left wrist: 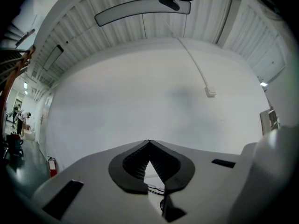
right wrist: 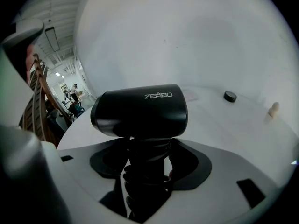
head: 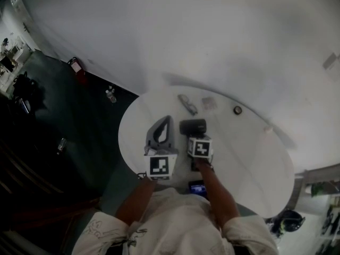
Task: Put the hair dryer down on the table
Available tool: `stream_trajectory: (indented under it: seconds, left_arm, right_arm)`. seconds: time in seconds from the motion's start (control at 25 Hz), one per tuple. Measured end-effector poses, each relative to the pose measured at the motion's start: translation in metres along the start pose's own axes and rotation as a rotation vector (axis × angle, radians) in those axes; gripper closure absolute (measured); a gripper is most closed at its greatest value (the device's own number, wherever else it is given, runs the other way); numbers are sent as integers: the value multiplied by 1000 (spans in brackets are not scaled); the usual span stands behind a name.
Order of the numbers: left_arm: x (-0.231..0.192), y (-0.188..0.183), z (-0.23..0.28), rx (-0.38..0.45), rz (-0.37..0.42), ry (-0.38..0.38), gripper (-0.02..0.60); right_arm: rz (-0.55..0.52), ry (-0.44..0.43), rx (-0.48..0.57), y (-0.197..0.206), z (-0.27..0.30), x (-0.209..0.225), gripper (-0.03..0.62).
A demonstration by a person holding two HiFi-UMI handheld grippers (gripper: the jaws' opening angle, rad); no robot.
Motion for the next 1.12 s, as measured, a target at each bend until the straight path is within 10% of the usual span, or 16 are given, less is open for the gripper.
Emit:
stream_trajectory:
  seconds: [0.36, 0.88, 1.12]
  left_arm:
    - [3, 3, 3, -8, 8, 8, 586]
    - [6, 9, 3, -23, 3, 12, 586]
    - [5, 11, 4, -32, -4, 9, 586]
  right_arm:
    - [60, -37, -238, 35, 13, -10, 321]
    - [-33, -21, -234, 32, 18, -17, 301]
    - [-84, 62, -240, 28, 16, 4, 191]
Point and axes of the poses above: the fingertips, and each gripper's own axes: z forward along the fingers, x to its right, y out of its underside, the point moved 3 cm from there along -z, backward along the fingers, and after that the axes turned 1 degree about z, right-handed, at the moved point
